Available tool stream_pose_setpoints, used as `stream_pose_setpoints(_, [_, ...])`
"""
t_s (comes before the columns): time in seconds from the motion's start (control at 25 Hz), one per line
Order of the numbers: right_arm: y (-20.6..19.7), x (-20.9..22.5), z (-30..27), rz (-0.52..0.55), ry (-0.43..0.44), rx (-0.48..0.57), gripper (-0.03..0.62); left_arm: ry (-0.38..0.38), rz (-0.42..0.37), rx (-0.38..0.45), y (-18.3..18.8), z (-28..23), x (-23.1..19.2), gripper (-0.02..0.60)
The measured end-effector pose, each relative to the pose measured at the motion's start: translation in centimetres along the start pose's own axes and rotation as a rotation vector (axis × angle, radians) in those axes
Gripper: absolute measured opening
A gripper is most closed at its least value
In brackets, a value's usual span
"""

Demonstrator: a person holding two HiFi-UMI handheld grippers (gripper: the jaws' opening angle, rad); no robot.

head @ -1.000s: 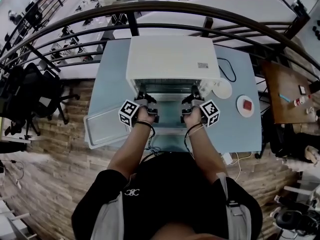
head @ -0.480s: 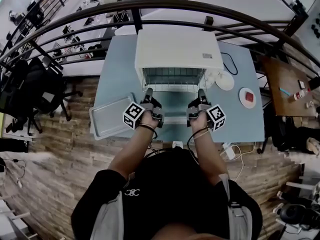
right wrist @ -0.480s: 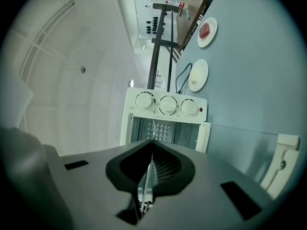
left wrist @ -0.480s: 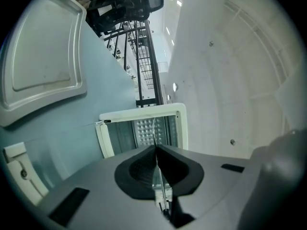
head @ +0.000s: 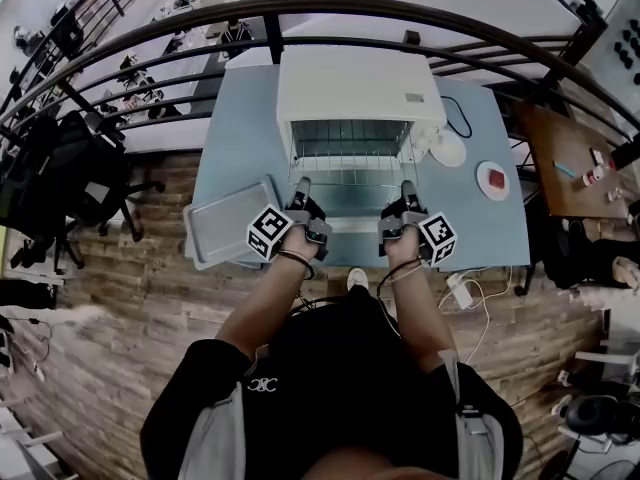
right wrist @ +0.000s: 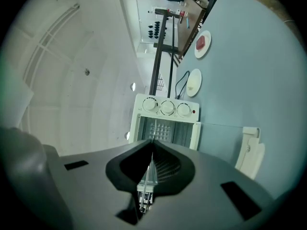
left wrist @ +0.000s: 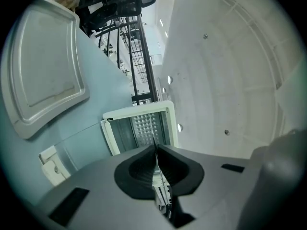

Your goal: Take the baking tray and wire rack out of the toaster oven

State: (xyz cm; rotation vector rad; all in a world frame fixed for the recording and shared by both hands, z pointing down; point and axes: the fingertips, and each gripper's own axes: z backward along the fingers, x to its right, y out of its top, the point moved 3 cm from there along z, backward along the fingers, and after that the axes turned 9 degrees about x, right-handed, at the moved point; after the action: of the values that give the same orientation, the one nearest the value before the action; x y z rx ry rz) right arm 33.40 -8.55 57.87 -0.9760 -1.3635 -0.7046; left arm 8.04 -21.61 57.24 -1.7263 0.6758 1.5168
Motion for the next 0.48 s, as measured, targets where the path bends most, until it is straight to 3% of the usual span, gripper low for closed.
stream_pose_setpoints(0.48, [-1.0, 0.2, 6.0, 0.022, 0.016, 0.024, 0.014, -0.025, -0.009, -0.043, 0.2, 4.8, -0.1, 0.021])
